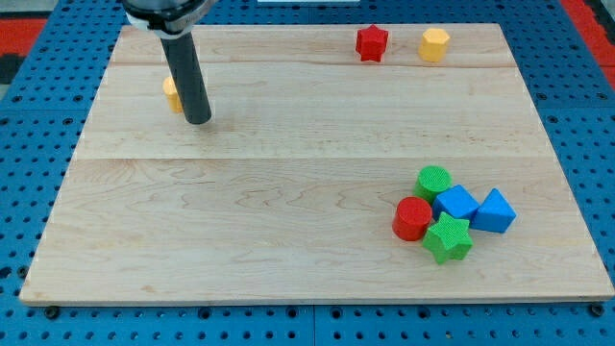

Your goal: Move yellow heart towards right side

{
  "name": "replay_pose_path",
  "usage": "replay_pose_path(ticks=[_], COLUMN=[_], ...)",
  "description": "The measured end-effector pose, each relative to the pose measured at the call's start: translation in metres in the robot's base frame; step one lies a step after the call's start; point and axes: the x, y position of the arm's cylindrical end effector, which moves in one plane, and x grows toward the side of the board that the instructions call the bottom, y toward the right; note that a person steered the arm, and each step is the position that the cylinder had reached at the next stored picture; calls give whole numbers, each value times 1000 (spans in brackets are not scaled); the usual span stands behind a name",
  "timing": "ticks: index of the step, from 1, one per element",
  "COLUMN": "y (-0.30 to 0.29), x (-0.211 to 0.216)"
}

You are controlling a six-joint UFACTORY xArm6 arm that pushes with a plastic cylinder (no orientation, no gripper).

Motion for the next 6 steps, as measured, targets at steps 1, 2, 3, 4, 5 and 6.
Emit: replay_pose_path(ticks=[1, 2, 3, 4, 5, 6], y=[-69, -70, -8, 76, 117, 123], x=[-14, -31, -74, -86, -86, -60])
